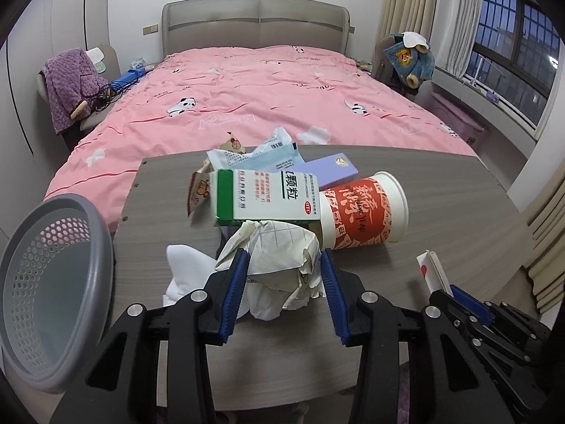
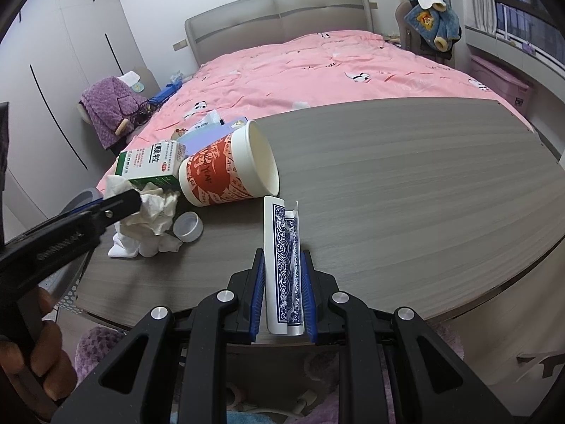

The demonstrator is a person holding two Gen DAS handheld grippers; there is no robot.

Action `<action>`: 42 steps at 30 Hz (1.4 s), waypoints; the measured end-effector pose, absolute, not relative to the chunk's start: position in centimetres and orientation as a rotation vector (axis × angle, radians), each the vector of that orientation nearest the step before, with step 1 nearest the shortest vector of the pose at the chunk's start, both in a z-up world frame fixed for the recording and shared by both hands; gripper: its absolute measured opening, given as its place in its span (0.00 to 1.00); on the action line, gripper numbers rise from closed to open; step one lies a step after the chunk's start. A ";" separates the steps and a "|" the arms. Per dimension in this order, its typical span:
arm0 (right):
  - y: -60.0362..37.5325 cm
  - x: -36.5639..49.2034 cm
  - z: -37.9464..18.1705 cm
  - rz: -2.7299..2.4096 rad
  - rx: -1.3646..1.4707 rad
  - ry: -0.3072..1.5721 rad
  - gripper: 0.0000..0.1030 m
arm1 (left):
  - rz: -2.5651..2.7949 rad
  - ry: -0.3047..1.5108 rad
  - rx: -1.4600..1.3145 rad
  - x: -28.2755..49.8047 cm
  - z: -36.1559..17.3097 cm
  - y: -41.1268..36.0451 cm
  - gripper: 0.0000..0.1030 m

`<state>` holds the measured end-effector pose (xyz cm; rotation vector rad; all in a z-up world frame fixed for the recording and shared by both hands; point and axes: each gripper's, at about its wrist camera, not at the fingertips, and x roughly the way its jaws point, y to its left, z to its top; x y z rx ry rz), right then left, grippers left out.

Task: Collect trash
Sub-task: 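Carry the tissue in the left gripper over the grey wastebasket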

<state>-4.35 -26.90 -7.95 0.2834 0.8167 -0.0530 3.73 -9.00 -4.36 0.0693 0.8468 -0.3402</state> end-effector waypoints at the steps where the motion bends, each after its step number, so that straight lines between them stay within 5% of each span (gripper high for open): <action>1: -26.8 -4.4 -8.0 -0.053 0.282 0.816 0.19 | -0.342 0.844 0.066 3.5 -4.2 -8.8 0.40; 42: -18.0 -3.4 -4.4 0.116 0.211 0.779 0.19 | -0.171 0.726 0.001 -1.7 -0.5 3.1 0.40</action>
